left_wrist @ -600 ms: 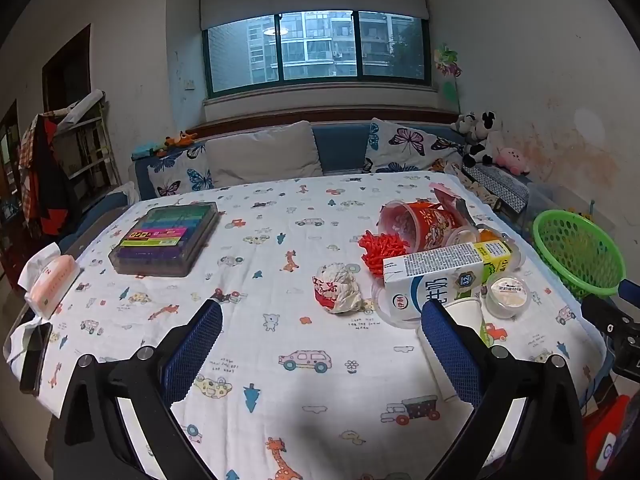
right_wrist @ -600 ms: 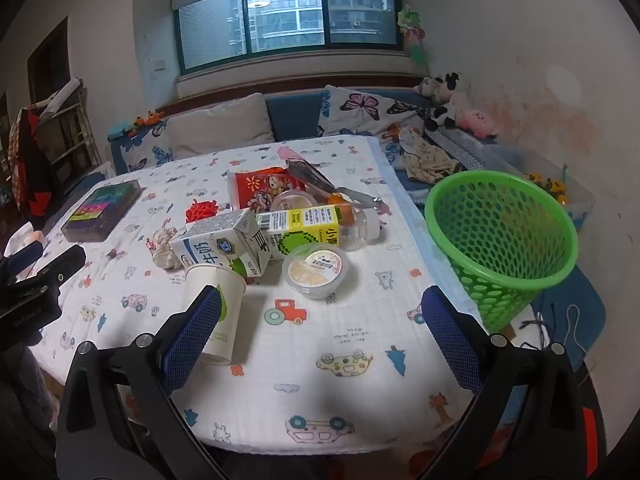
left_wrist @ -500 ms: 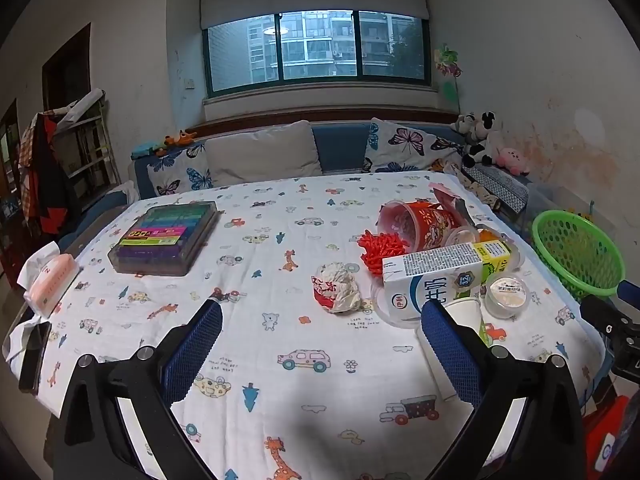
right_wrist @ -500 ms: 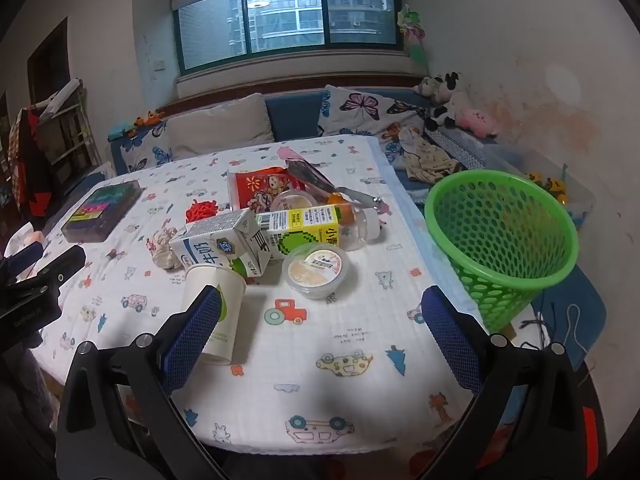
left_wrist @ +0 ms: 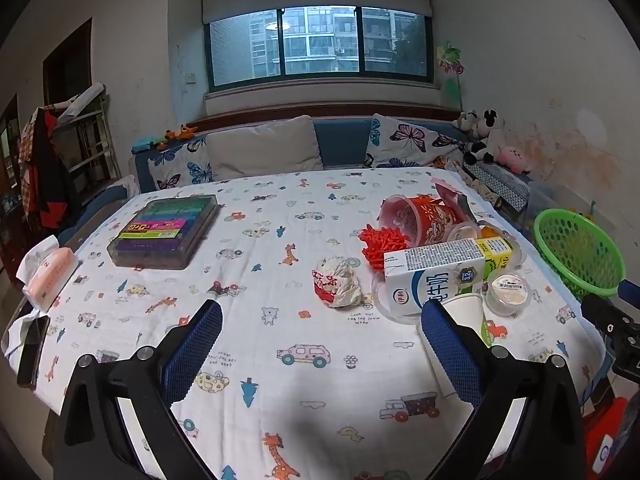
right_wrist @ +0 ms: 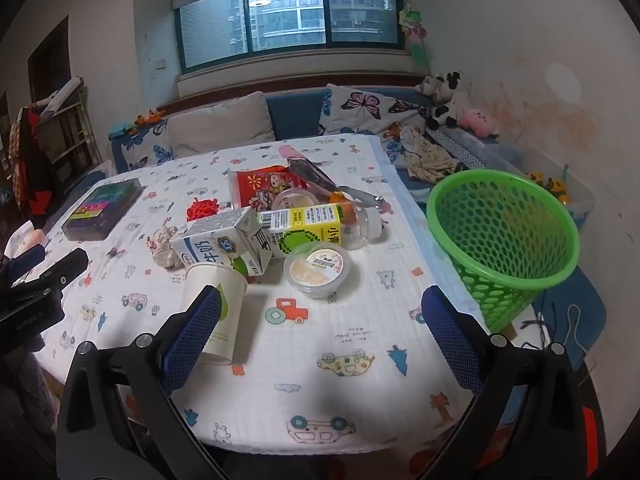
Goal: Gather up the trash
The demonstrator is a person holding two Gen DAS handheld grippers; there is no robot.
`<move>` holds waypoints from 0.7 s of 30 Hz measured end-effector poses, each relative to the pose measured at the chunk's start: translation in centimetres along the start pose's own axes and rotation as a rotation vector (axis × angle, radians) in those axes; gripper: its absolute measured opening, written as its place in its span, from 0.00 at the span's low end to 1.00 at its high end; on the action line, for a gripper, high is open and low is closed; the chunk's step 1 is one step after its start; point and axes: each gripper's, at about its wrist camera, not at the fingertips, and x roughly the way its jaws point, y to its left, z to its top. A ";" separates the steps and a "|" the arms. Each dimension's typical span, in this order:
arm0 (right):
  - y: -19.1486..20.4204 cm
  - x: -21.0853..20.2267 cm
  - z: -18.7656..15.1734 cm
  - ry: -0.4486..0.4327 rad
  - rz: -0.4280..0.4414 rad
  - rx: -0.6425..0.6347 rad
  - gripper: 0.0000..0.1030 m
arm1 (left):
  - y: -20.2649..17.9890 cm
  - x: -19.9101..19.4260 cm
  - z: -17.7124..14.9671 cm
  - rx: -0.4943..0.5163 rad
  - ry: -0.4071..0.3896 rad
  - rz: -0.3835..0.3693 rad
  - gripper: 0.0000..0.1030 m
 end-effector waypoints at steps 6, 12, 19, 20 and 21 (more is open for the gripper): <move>0.0 0.1 0.0 0.000 0.000 0.000 0.96 | 0.0 0.0 0.0 0.000 0.000 0.000 0.94; 0.1 0.3 0.1 0.004 0.000 -0.001 0.96 | 0.0 0.0 -0.1 0.003 0.003 -0.002 0.94; 0.2 0.2 0.1 0.002 0.001 -0.004 0.96 | -0.2 0.1 -0.1 0.000 0.006 0.001 0.94; 0.2 0.2 0.2 0.003 0.002 -0.004 0.96 | -0.2 0.1 -0.1 0.001 0.006 0.001 0.94; 0.2 0.2 0.2 0.003 0.001 -0.005 0.96 | -0.2 0.1 -0.1 0.000 0.007 0.001 0.94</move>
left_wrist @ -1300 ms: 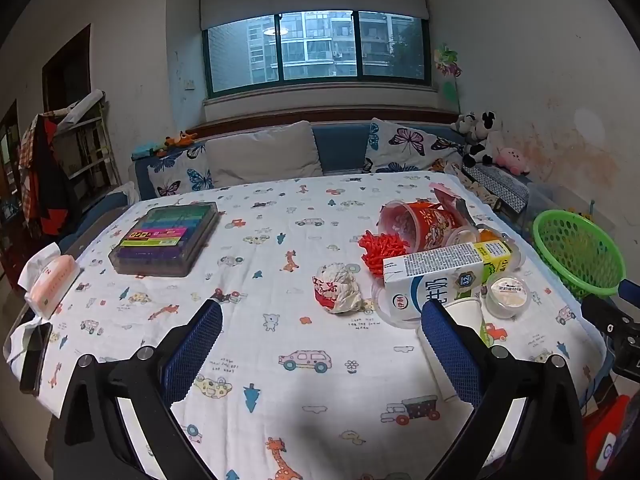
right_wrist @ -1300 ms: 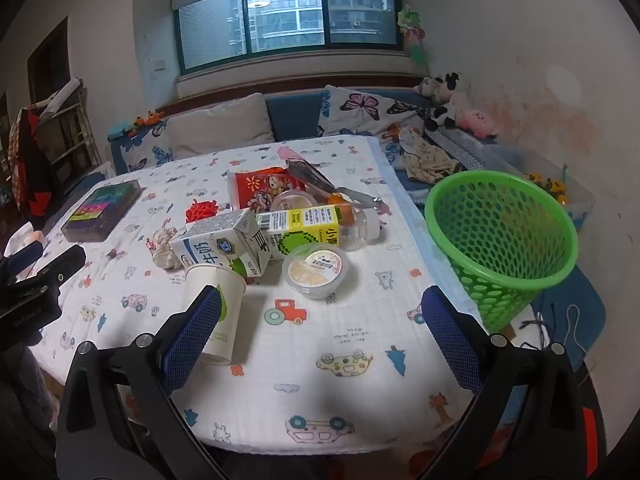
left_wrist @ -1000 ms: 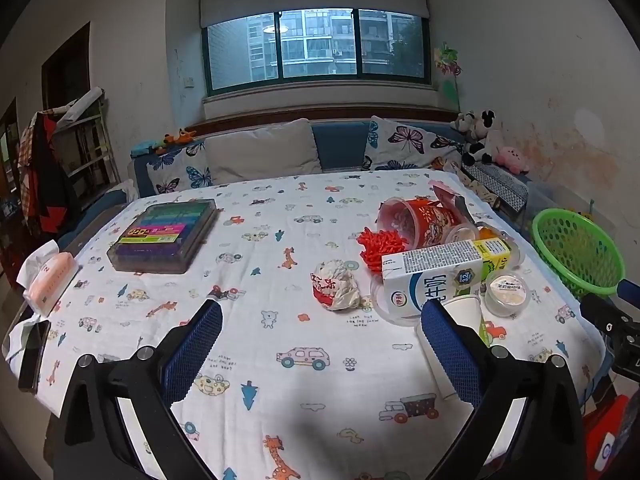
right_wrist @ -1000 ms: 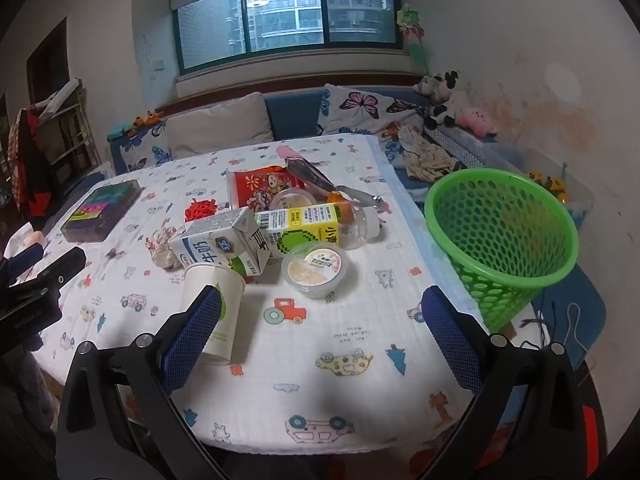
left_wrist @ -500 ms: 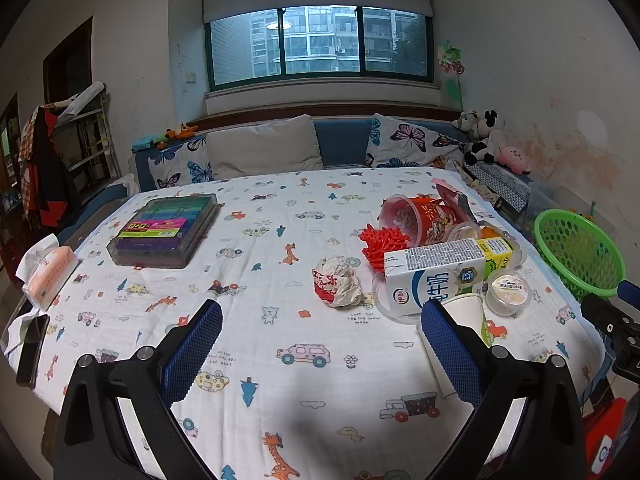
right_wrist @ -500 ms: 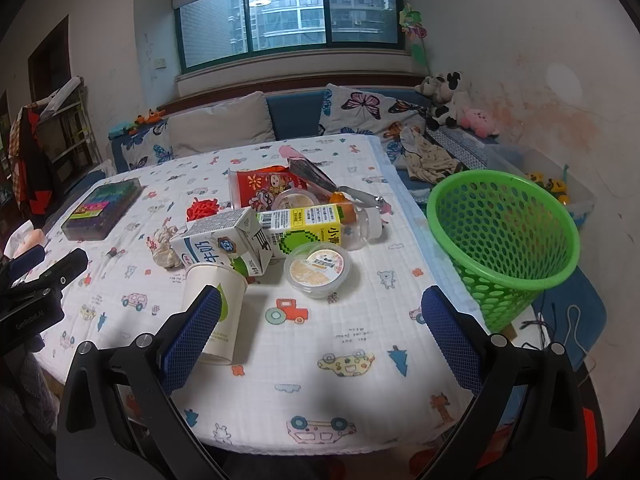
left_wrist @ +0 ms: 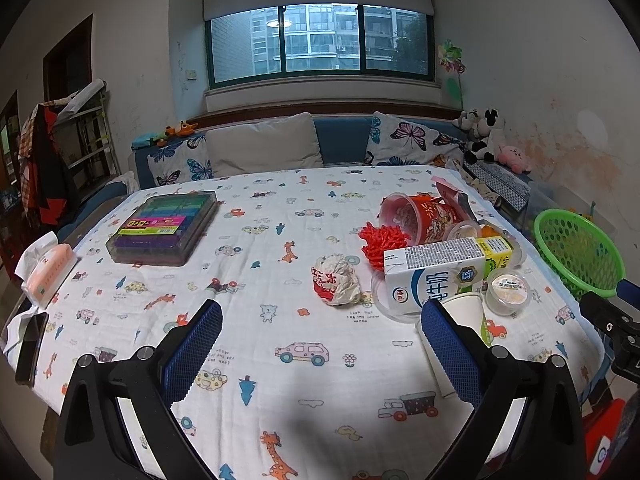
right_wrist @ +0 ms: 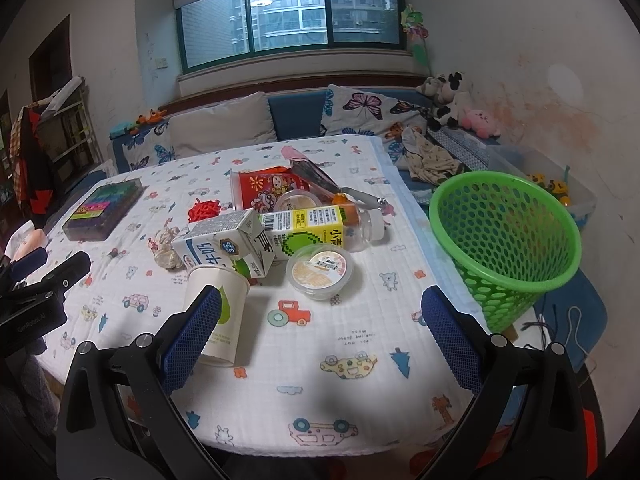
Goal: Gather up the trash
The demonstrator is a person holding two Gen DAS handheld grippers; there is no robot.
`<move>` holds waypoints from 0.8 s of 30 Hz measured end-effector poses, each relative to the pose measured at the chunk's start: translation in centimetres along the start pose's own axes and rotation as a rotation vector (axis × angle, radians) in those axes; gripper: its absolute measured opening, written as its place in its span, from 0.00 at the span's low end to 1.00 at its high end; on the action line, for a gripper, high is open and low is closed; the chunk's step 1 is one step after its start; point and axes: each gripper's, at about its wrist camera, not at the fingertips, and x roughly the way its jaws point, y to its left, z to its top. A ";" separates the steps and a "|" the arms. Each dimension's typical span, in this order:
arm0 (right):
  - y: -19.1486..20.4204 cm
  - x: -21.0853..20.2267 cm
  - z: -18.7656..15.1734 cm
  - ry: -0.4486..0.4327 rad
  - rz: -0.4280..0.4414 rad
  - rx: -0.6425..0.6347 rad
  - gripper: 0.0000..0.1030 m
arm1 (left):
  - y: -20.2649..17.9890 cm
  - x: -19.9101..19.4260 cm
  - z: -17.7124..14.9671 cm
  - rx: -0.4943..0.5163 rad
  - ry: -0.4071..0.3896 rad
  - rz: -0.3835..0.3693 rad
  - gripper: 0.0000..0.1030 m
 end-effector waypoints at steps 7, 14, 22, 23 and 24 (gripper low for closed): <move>0.0 0.1 0.0 0.001 0.001 -0.001 0.96 | 0.0 0.1 0.0 -0.002 0.004 -0.002 0.94; 0.1 0.3 0.1 0.005 0.002 0.000 0.96 | 0.0 0.2 -0.1 -0.003 0.005 -0.002 0.94; 0.1 0.5 0.1 0.010 0.004 -0.002 0.96 | 0.0 0.3 -0.1 -0.005 0.007 -0.002 0.94; 0.1 0.6 0.1 0.011 0.006 0.000 0.96 | 0.0 0.3 -0.1 -0.004 0.007 -0.002 0.94; 0.1 0.6 0.1 0.011 0.006 -0.001 0.96 | 0.0 0.3 -0.1 -0.005 0.009 -0.002 0.94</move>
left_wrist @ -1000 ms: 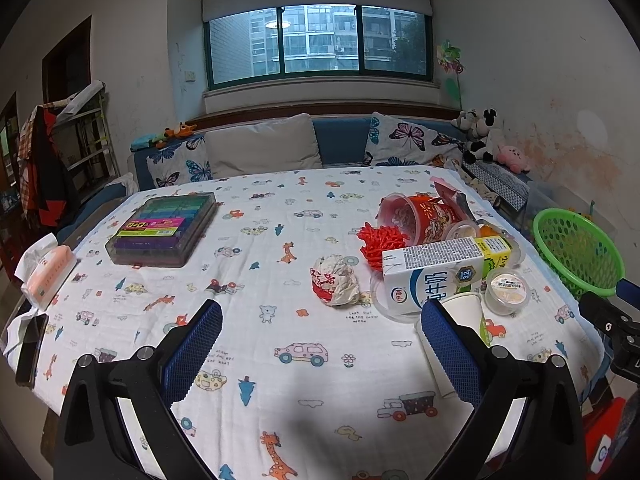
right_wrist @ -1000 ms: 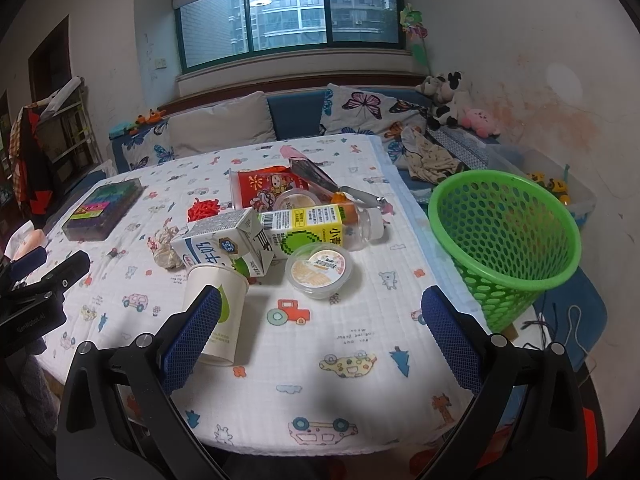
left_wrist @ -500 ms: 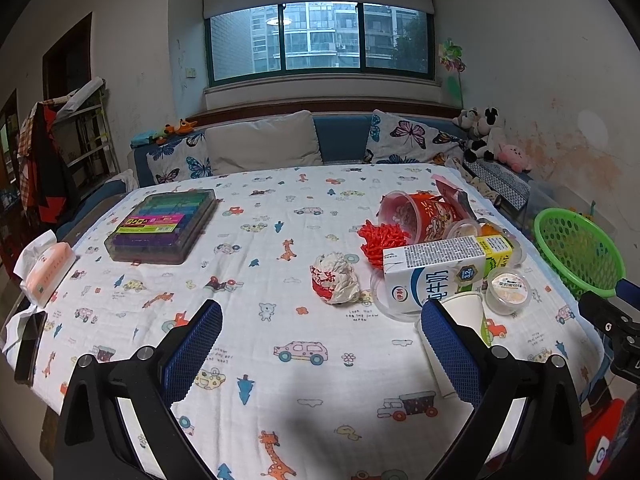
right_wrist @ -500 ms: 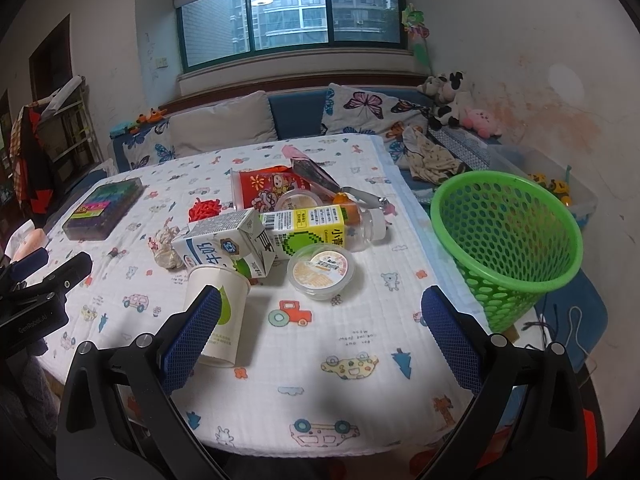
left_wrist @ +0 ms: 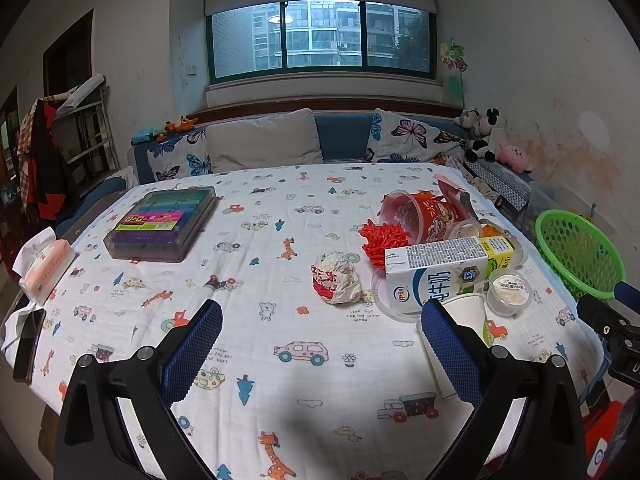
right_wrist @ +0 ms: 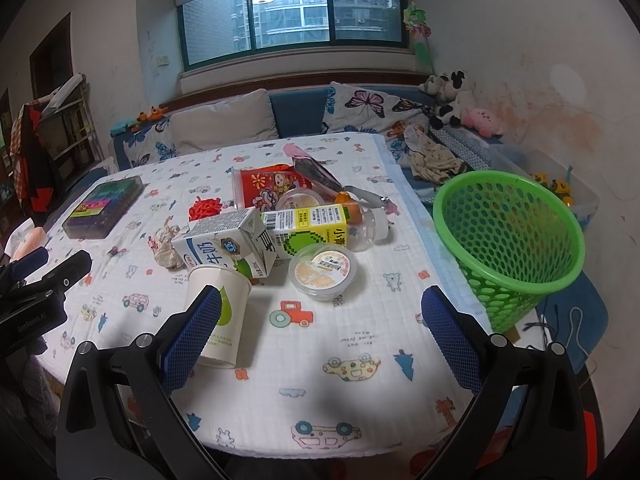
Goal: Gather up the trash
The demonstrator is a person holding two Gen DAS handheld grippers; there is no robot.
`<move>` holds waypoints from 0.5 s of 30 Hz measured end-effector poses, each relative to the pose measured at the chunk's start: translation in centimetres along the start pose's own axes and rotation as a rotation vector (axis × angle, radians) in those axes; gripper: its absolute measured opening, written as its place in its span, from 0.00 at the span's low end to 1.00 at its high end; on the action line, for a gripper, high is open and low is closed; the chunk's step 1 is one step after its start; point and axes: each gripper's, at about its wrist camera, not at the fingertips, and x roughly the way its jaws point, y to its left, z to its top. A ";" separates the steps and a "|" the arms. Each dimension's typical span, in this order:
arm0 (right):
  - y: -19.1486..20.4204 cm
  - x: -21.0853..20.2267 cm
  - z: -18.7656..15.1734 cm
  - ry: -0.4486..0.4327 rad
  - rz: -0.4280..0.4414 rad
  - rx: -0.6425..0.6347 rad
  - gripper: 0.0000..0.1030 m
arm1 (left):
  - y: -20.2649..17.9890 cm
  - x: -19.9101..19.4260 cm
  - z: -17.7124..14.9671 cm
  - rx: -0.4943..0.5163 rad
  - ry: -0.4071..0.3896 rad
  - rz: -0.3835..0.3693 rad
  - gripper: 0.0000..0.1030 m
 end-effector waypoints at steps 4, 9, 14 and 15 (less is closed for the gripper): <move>0.0 0.1 0.0 0.002 0.002 -0.001 0.96 | 0.0 0.1 -0.1 -0.003 0.001 0.000 0.94; 0.0 0.2 0.1 0.002 0.004 -0.003 0.96 | 0.0 0.3 -0.2 -0.005 0.006 0.000 0.94; 0.1 0.4 0.2 0.007 0.006 -0.007 0.96 | 0.0 0.3 -0.2 -0.004 0.006 0.001 0.94; 0.1 0.5 0.3 0.008 0.007 -0.008 0.96 | 0.0 0.4 -0.2 -0.005 0.008 0.001 0.94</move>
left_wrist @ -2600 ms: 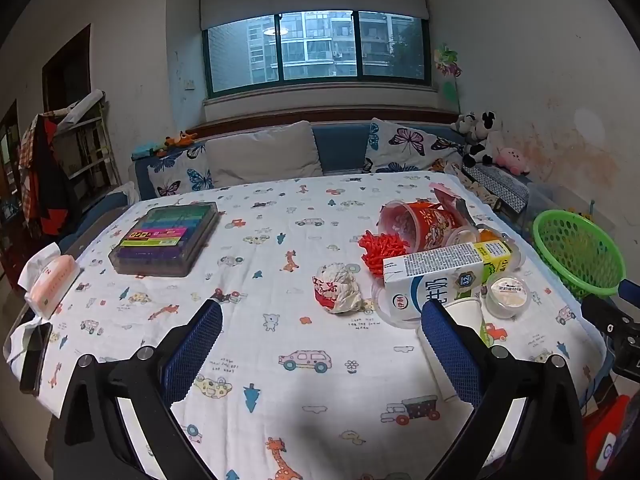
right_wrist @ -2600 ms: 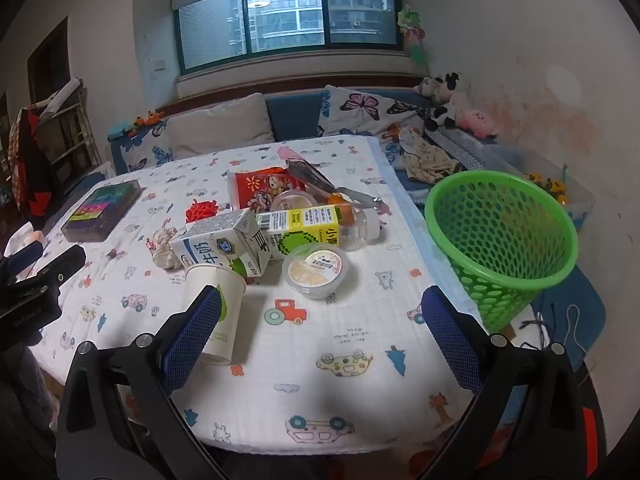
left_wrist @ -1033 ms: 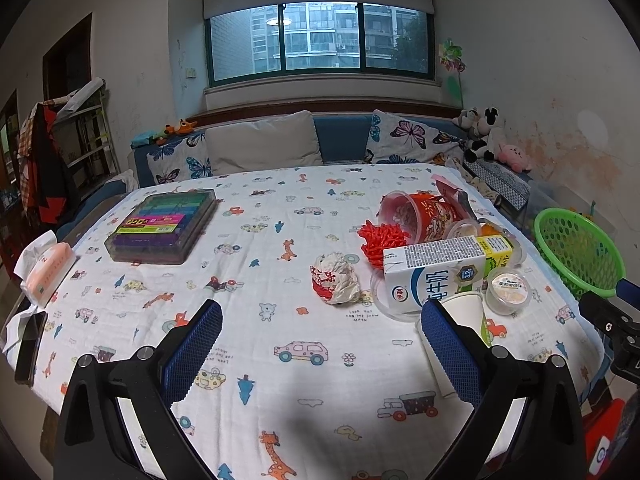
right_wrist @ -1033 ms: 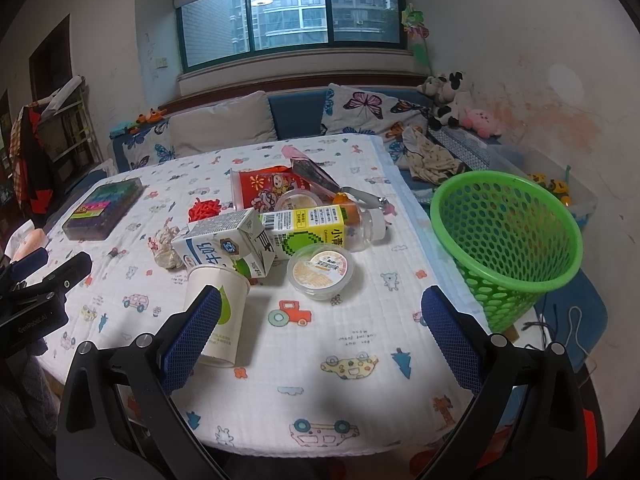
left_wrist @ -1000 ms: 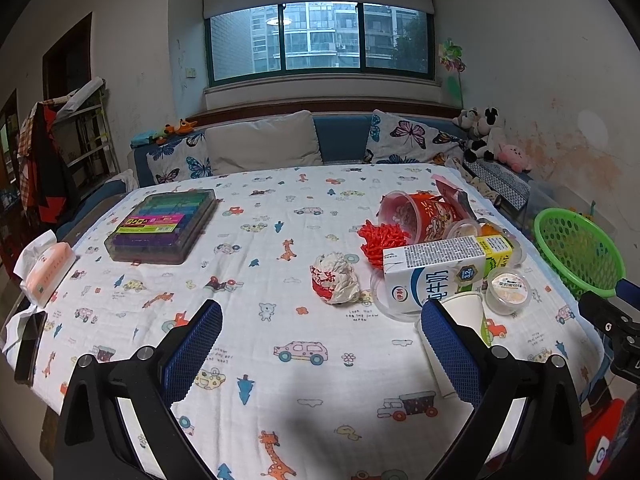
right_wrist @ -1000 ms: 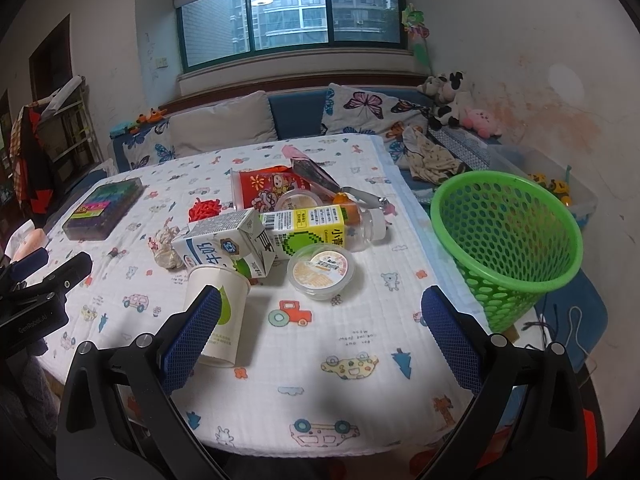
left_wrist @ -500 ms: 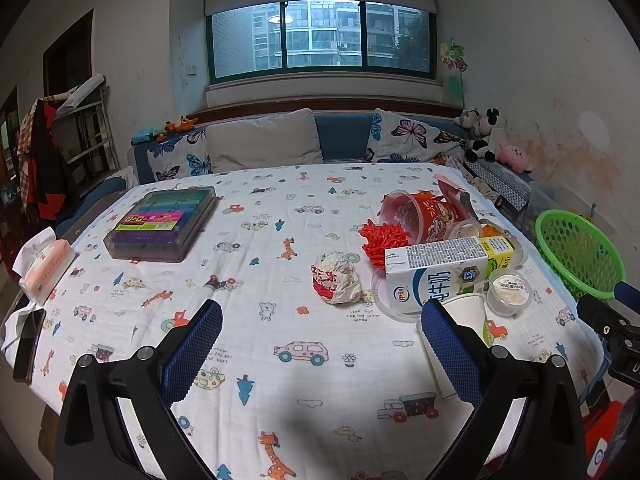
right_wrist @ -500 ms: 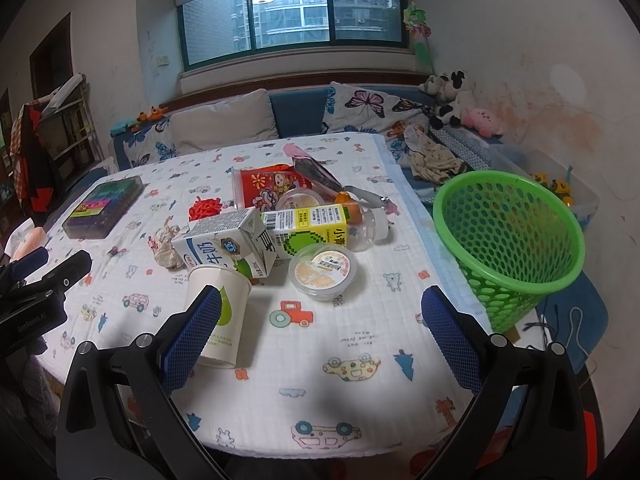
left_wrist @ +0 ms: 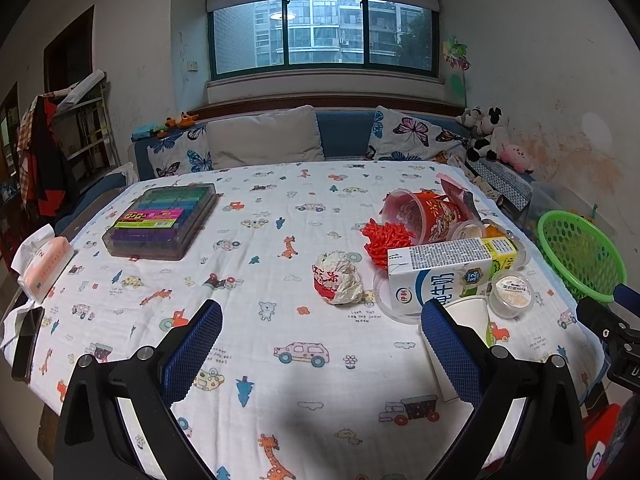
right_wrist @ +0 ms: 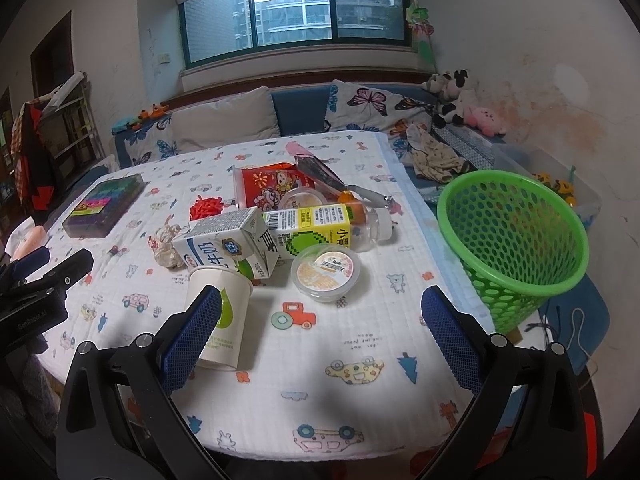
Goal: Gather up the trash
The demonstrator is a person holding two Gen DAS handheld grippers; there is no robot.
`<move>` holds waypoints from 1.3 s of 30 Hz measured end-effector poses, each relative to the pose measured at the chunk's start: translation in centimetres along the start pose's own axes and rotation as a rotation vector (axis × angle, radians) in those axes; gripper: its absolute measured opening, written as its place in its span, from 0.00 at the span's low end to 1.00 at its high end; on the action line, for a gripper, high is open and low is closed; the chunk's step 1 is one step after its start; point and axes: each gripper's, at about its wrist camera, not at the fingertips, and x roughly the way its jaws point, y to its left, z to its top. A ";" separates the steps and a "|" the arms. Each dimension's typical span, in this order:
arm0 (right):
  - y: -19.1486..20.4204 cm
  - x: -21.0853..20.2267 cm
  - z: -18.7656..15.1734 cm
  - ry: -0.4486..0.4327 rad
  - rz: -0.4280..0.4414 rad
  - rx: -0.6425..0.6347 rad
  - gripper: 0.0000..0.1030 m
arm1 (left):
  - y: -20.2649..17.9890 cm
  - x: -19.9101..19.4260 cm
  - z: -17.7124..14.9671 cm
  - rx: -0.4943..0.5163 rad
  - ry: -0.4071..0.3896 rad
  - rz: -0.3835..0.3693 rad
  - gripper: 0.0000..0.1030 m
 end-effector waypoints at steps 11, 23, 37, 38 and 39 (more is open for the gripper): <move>0.3 0.6 0.3 0.007 0.005 -0.009 0.96 | 0.5 1.0 0.5 -0.016 0.023 -0.002 0.94; 0.7 1.6 1.1 0.015 0.024 -0.031 0.96 | 0.9 2.2 1.1 -0.029 0.048 0.011 0.94; 3.2 3.5 1.3 0.073 0.105 -0.053 0.95 | 3.1 3.3 1.5 -0.063 0.062 0.037 0.94; 3.5 3.7 1.1 0.081 0.114 -0.053 0.94 | 3.3 3.3 1.6 -0.065 0.061 0.039 0.94; 3.9 4.0 0.9 0.099 0.133 -0.050 0.93 | 3.6 3.3 1.6 -0.068 0.061 0.042 0.94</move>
